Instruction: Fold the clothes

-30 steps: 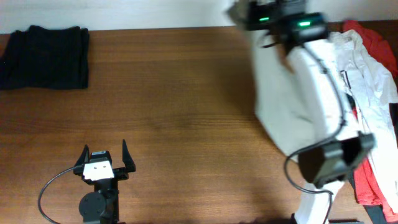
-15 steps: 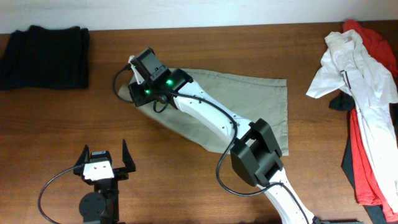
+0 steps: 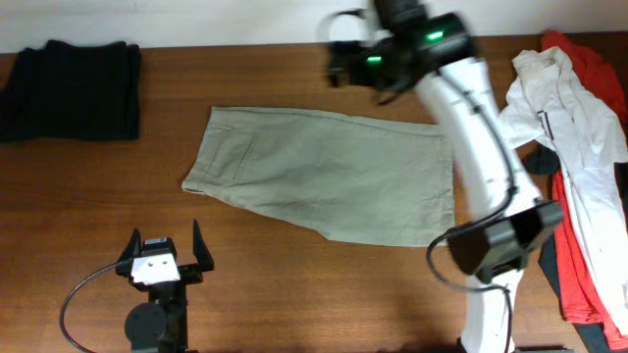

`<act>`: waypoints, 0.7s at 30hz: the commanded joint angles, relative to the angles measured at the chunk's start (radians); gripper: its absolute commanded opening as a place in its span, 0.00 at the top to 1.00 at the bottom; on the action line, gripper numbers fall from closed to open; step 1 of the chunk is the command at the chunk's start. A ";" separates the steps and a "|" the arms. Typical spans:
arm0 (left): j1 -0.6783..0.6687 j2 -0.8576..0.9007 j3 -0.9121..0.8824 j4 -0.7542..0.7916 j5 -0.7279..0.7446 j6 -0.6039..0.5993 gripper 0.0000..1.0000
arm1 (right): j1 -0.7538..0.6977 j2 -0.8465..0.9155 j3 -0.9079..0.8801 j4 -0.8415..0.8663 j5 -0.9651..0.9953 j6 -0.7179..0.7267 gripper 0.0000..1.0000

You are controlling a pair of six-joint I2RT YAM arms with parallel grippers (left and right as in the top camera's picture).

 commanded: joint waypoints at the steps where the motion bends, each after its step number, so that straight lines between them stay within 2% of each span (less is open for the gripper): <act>1: -0.004 -0.006 -0.005 0.000 0.011 0.016 0.01 | -0.156 0.013 0.000 -0.142 0.053 0.005 0.01; 5: -0.004 -0.006 -0.006 0.001 0.011 0.016 0.01 | -0.306 0.021 -0.014 -0.245 0.137 0.005 0.01; 10: -0.004 -0.006 -0.005 0.002 0.023 0.015 0.01 | -0.416 0.021 -0.047 -0.277 0.138 0.005 0.01; 14: -0.004 -0.006 -0.005 0.060 0.137 0.012 0.01 | -0.459 0.021 -0.085 -0.274 0.138 0.005 0.02; 18: -0.004 -0.006 -0.005 0.235 0.422 -0.001 0.01 | -0.482 0.021 -0.092 -0.272 0.138 0.005 0.01; 21: -0.004 0.001 0.017 0.243 0.449 -0.042 0.01 | -0.484 0.021 -0.092 -0.272 0.138 0.005 0.01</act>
